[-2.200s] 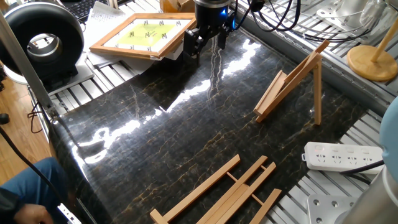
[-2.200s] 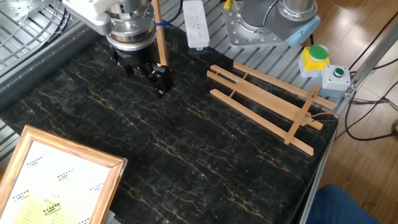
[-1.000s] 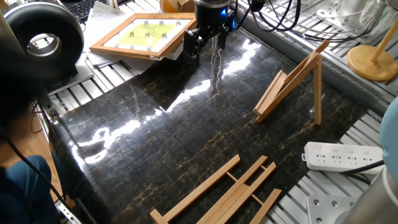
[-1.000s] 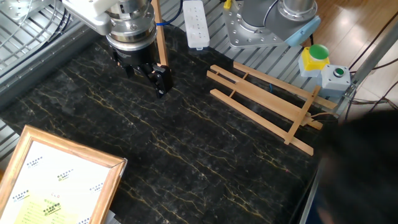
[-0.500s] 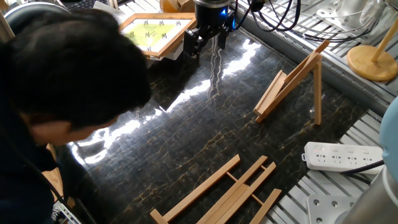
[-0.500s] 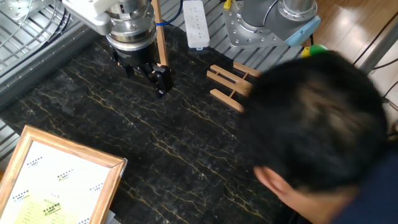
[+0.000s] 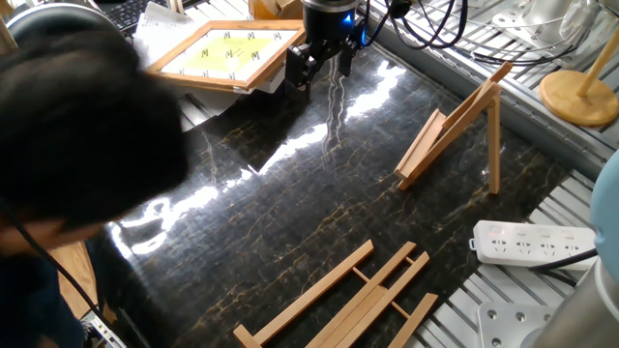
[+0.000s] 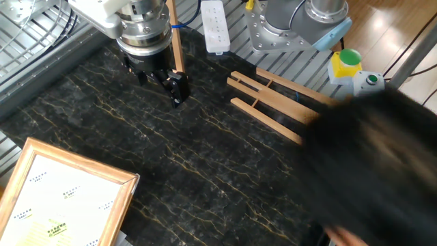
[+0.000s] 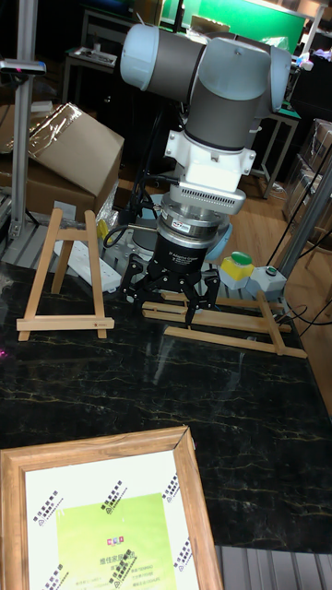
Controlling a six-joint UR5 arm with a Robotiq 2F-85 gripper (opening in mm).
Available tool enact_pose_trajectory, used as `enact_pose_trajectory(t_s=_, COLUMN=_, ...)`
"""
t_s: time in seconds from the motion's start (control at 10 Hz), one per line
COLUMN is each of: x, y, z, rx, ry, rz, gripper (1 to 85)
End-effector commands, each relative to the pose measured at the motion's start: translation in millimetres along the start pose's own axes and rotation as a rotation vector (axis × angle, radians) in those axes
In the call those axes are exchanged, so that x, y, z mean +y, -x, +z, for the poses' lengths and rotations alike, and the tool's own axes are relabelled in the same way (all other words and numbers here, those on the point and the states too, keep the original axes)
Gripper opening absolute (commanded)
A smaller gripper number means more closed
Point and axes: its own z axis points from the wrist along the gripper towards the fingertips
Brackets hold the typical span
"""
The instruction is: Put the photo frame on the bracket
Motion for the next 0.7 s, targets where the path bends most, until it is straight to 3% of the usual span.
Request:
enact_pose_trajectory(t_s=0.0, x=-42.7, y=20.4, z=-4.5, rx=-0.065, ry=-0.181, rz=-0.156, gripper=1.0)
enact_pose_trajectory(t_s=0.6, x=-41.8, y=21.1, z=-4.7, rx=-0.068, ry=-0.189, rz=-0.151, gripper=1.0)
